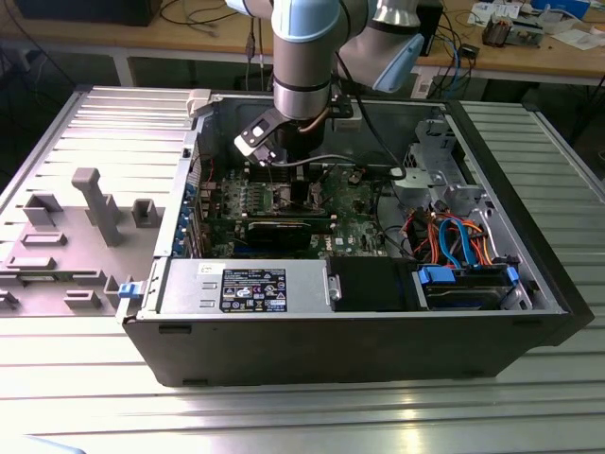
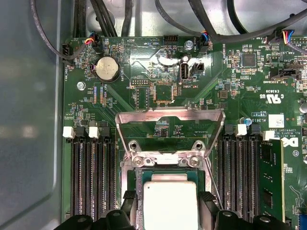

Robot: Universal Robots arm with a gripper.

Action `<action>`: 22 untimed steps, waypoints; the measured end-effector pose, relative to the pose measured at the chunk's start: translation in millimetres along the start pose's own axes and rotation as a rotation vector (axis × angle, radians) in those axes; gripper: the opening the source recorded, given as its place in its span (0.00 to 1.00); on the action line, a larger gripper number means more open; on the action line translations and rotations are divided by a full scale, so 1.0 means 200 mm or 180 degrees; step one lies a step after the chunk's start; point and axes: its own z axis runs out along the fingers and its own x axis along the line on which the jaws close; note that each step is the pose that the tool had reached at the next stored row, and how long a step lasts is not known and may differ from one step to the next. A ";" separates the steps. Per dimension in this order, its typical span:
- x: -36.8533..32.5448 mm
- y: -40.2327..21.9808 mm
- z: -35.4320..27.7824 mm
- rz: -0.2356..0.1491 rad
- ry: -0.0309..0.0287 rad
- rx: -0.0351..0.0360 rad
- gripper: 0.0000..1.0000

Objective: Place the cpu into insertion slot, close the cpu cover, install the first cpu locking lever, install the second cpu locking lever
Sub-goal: 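Place the cpu into insertion slot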

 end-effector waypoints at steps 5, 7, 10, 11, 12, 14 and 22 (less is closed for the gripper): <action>0.000 0.000 -0.004 0.0000 0.0000 0.0000 0.62; 0.000 0.001 -0.025 0.0000 0.0000 -0.0001 0.62; 0.000 0.001 -0.058 0.0000 0.0000 -0.0004 0.62; 0.000 0.001 -0.058 0.0000 0.0001 -0.0005 0.61; 0.000 0.001 -0.058 0.0000 0.0001 -0.0004 0.54; 0.000 0.006 -0.058 -0.0004 0.0000 0.0001 0.47; 0.004 0.009 -0.200 -0.0089 -0.0077 -0.0005 0.11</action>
